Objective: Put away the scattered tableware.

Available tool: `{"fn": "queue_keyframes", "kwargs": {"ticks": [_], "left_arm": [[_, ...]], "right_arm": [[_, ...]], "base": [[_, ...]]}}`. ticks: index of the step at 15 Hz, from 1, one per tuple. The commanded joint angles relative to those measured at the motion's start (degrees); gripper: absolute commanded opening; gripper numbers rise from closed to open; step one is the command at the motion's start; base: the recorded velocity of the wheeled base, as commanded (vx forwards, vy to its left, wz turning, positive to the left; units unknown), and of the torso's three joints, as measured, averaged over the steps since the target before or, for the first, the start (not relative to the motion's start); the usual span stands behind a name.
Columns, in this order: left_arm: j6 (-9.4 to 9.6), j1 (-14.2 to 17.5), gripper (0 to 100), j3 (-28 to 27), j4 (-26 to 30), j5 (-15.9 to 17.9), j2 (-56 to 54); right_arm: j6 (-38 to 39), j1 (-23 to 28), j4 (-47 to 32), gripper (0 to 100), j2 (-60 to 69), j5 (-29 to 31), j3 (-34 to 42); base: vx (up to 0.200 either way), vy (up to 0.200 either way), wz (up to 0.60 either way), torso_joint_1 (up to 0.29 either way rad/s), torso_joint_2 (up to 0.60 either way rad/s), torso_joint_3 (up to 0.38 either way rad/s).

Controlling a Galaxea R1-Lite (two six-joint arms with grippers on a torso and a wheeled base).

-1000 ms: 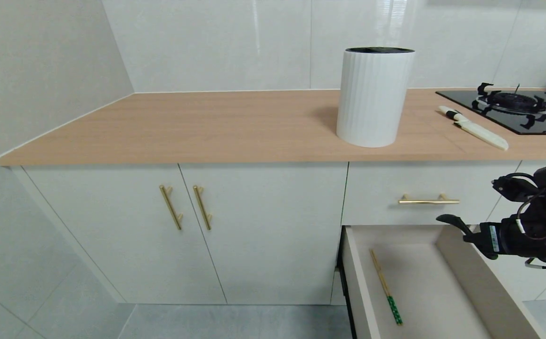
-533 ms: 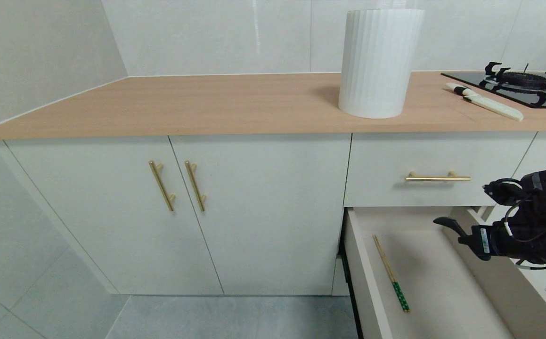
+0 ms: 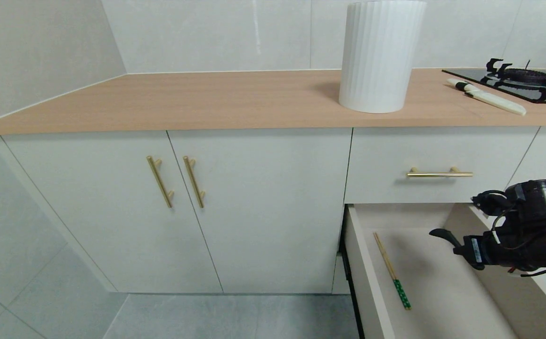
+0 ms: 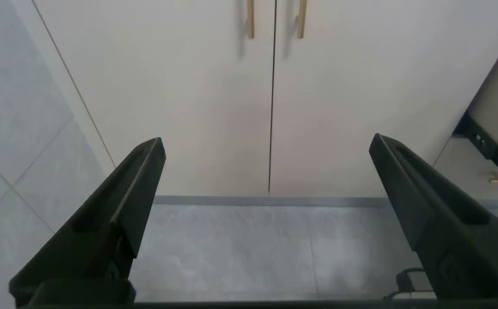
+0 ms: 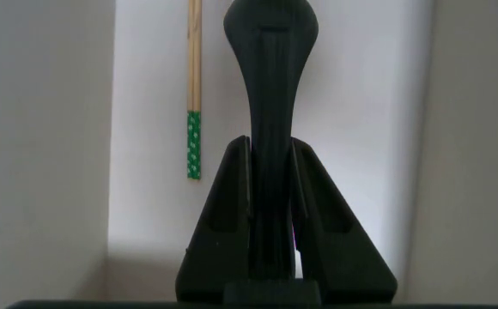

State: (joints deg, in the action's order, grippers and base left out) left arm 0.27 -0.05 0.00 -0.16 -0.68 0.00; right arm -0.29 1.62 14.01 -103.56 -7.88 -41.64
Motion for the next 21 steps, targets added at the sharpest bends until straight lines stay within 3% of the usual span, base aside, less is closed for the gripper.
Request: {"fn": "queue_keyframes", "kwargs": {"ticks": [1,5,7,14,21], "left_arm": [[0.00,0.05,100,0.00,-0.02,-0.02,0.09],[0.00,-0.04,100,0.00,-0.02,-0.02,0.09],[0.00,0.05,100,0.00,-0.02,-0.02,0.09],[0.00,-0.04,100,0.00,-0.02,-0.02,0.09],[0.00,-0.04,100,0.00,-0.02,-0.02,0.09]], "right_arm": [[-1.03,-1.36,-0.12,0,-3.58,0.14,0.07],[-0.59,-4.35,1.90,0,-12.72,2.51,-1.42],[0.47,-4.26,8.76,0,-18.61,4.18,-1.16],[0.82,-3.55,20.18,0,-28.89,8.84,-1.07],[0.82,-3.38,21.94,0,-29.60,9.19,-1.16]], "base": [[0.000,0.000,0.00,0.000,0.00,0.000],[0.000,0.000,0.00,0.000,0.00,0.000],[0.000,0.000,0.00,0.000,0.00,0.000],[0.000,0.000,0.00,0.000,0.00,0.000],[0.000,0.000,0.00,0.000,0.00,0.000]]}}
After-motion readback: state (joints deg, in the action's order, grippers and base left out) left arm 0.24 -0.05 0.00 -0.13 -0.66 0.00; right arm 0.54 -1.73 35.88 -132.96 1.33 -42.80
